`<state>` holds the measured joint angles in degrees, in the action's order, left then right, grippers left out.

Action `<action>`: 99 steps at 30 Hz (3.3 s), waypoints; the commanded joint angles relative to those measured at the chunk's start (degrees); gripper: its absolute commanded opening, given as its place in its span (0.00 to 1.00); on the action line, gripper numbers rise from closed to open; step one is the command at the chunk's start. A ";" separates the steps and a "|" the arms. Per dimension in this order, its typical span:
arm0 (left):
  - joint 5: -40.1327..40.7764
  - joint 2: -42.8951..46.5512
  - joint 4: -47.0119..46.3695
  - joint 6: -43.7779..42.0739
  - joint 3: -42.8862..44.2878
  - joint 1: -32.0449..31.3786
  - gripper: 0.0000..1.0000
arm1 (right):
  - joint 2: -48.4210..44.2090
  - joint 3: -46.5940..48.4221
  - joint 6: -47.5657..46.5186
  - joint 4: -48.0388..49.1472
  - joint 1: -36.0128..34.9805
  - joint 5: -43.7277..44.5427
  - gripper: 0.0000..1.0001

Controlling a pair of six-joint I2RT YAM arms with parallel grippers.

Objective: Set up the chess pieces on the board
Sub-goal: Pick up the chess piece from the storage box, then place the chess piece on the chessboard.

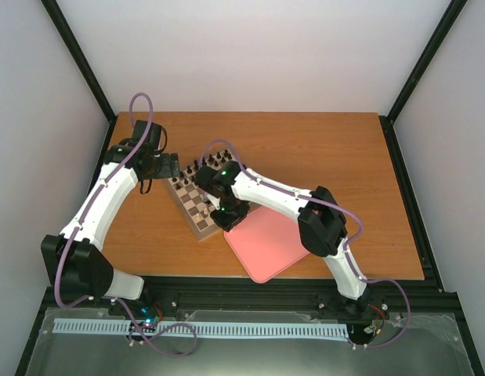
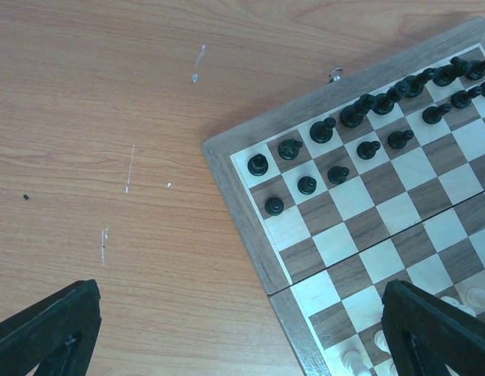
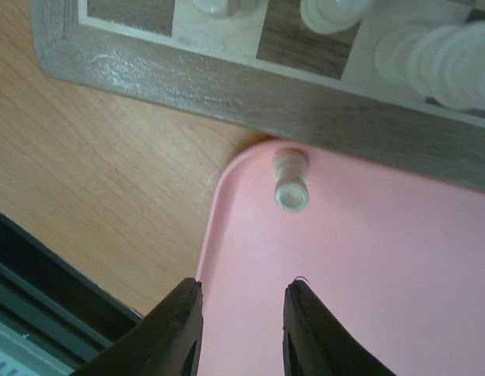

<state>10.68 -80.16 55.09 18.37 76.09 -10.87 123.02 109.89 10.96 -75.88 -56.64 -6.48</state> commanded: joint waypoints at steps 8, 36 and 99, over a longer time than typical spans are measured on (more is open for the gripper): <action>0.25 0.00 -0.30 -0.58 0.96 0.33 1.00 | 3.67 -2.34 1.11 7.47 2.19 -1.44 0.40; 0.27 -0.83 -0.38 -0.53 1.09 0.33 1.00 | 5.50 -3.96 0.86 8.32 3.03 -0.46 0.18; -0.15 1.16 -0.62 0.26 0.08 0.33 1.00 | 19.38 27.35 -1.32 -0.10 -2.71 -3.92 0.10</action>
<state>11.40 -80.34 54.94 18.41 76.09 -10.37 140.70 135.00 10.31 -76.51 -58.87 -11.03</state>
